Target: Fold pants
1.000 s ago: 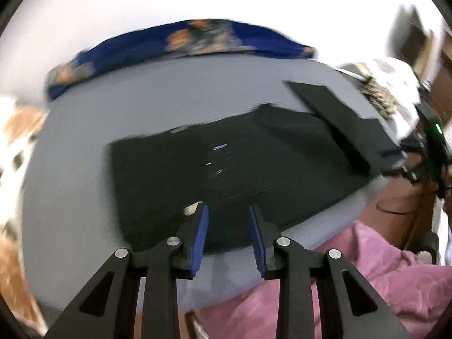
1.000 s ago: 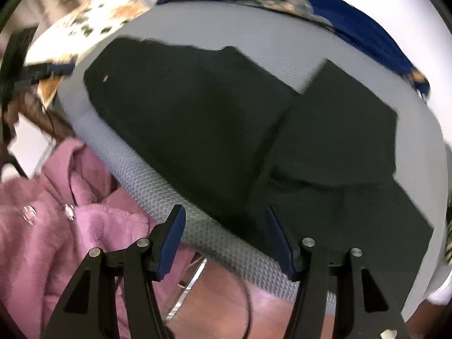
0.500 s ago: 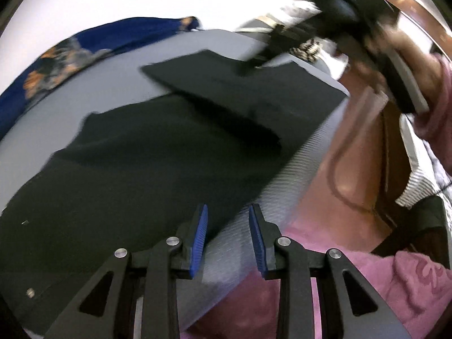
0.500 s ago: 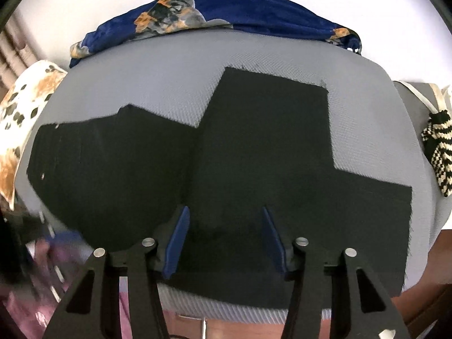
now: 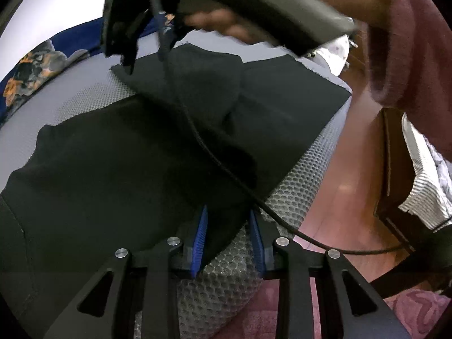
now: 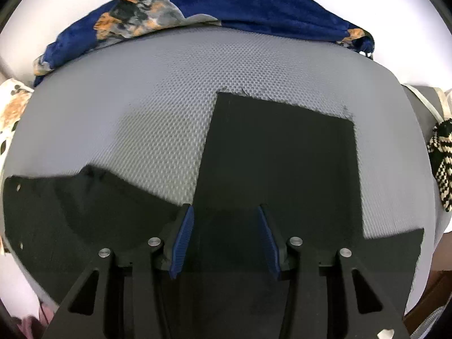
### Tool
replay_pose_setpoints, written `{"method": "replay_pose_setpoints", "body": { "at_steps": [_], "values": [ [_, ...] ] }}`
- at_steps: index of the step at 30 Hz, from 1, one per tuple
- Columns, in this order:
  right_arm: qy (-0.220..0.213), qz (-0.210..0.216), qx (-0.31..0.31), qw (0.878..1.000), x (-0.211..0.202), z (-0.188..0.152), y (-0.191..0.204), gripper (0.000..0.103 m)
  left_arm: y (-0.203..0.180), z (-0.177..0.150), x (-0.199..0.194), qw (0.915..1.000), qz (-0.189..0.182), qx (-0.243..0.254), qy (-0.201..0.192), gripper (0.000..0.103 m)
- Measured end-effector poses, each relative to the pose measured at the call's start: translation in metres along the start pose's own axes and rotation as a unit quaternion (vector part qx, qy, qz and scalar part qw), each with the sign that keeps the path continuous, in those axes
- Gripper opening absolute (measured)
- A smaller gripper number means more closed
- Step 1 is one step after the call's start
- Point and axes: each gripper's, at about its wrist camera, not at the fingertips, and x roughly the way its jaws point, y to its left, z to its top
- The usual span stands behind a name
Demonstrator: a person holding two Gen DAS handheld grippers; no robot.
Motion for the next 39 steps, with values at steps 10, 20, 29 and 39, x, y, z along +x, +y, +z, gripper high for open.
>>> {"method": "replay_pose_setpoints", "body": {
  "at_steps": [10, 20, 29, 39],
  "values": [
    [-0.006, -0.095, -0.012, 0.995, 0.039, 0.029, 0.028, 0.042, 0.008, -0.001, 0.001, 0.9998, -0.016, -0.010, 0.001, 0.029],
    [0.004, -0.156, 0.025, 0.987, 0.057, 0.045, 0.019, 0.015, 0.018, 0.002, 0.003, 0.9993, -0.030, -0.021, 0.002, 0.029],
    [-0.008, -0.126, 0.065, 0.990, 0.039, 0.044, -0.003, 0.008, 0.023, -0.001, -0.001, 0.9990, -0.031, -0.030, -0.005, 0.029],
    [-0.068, -0.099, 0.169, 0.978, -0.049, -0.019, -0.097, 0.007, 0.027, -0.001, -0.001, 0.9989, -0.033, -0.031, -0.008, 0.029]
  ]
}}
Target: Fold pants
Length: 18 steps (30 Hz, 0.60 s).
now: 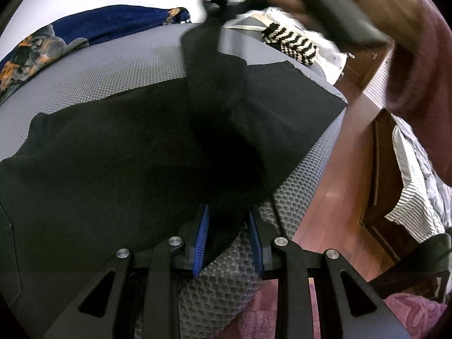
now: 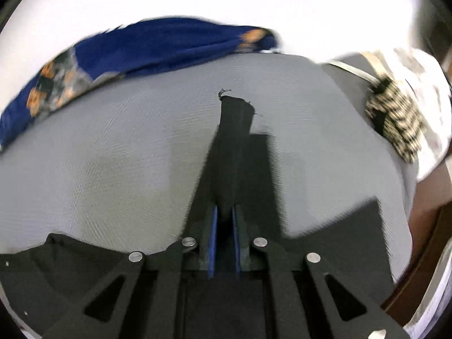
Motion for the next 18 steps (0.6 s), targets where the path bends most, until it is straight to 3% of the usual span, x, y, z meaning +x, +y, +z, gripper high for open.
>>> {"method": "replay_pose_setpoints", "body": {
  "at_steps": [4, 9, 14, 18],
  "values": [
    [-0.010, -0.013, 0.062, 0.998, -0.023, -0.027, -0.067, 0.007, -0.001, 0.000, 0.000, 1.0000, 0.001, 0.001, -0.001, 0.029],
    [0.005, -0.020, 0.173, 0.985, -0.032, -0.093, -0.157, 0.007, -0.003, 0.000, -0.002, 1.0000, 0.002, 0.004, -0.004, 0.028],
    [0.064, 0.001, 0.260, 0.964, 0.005, -0.161, -0.205, 0.007, -0.001, 0.001, 0.000, 1.0000, 0.000, 0.005, 0.004, 0.029],
    [0.041, 0.053, 0.295, 0.953, 0.014, -0.179, -0.223, 0.008, -0.003, 0.002, 0.001, 0.9999, 0.004, 0.005, 0.010, 0.029]
  ]
}}
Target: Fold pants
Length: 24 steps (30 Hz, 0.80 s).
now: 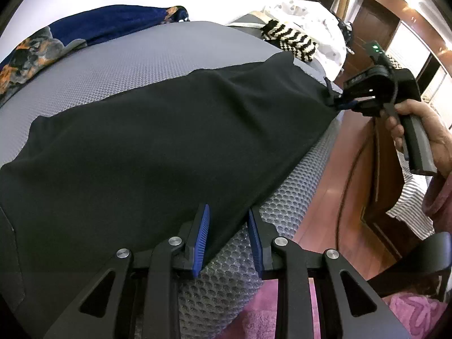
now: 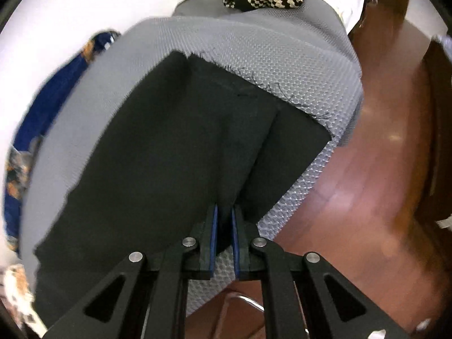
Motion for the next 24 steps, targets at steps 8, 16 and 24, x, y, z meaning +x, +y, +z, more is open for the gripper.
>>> {"method": "replay_pose_setpoints", "body": {
  "at_steps": [8, 16, 24],
  "values": [
    [-0.007, 0.090, 0.071, 0.993, 0.005, 0.018, -0.042, 0.018, 0.004, 0.004, 0.000, 0.9998, -0.007, -0.013, 0.010, 0.029],
    [-0.018, 0.068, 0.039, 0.997, 0.005, 0.046, -0.045, 0.004, 0.007, 0.005, -0.008, 0.9998, -0.007, -0.014, 0.008, 0.029],
    [-0.033, 0.012, 0.020, 0.999, 0.004, 0.034, -0.063, 0.002, 0.021, 0.006, -0.017, 0.9988, -0.025, -0.042, 0.010, 0.029]
  ]
}}
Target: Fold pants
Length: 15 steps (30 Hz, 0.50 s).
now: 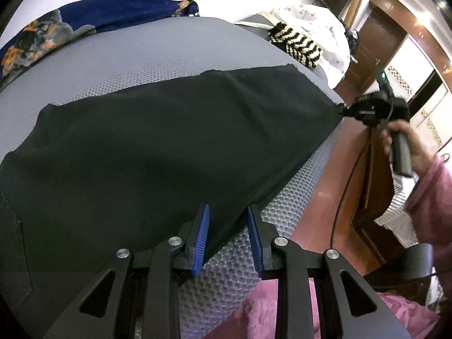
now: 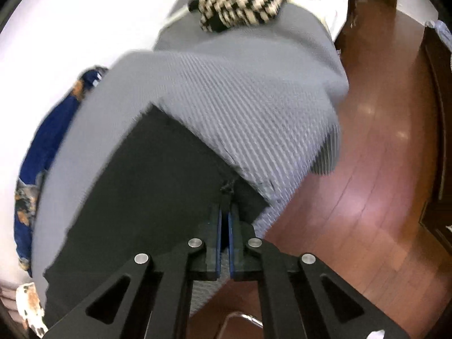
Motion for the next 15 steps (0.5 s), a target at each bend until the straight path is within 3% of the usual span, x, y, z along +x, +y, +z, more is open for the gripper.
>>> {"method": "replay_pose_setpoints", "body": {
  "at_steps": [4, 5, 7, 9, 11, 15],
  "values": [
    [0.004, 0.000, 0.008, 1.000, -0.007, 0.003, -0.005, 0.009, 0.014, 0.003, -0.017, 0.9997, 0.003, -0.018, -0.016, 0.029],
    [0.000, -0.011, 0.014, 1.000, -0.010, 0.005, -0.009, 0.017, 0.019, 0.004, -0.023, 0.9994, 0.007, -0.024, -0.025, 0.029],
    [-0.011, -0.037, 0.003, 0.999, -0.017, 0.015, -0.011, 0.021, 0.028, 0.007, -0.031, 0.9986, 0.015, -0.033, -0.038, 0.029],
    [-0.013, -0.018, -0.032, 0.999, -0.023, 0.033, -0.006, 0.021, 0.039, 0.011, -0.037, 0.9974, 0.027, -0.046, -0.049, 0.029],
    [-0.005, 0.032, -0.071, 0.997, -0.025, 0.053, 0.010, 0.021, 0.052, 0.017, -0.039, 0.9958, 0.044, -0.060, -0.054, 0.029],
    [0.036, 0.091, -0.156, 0.983, -0.008, 0.080, 0.054, 0.021, 0.071, 0.025, -0.036, 0.9921, 0.079, -0.081, -0.054, 0.029]
  ]
}}
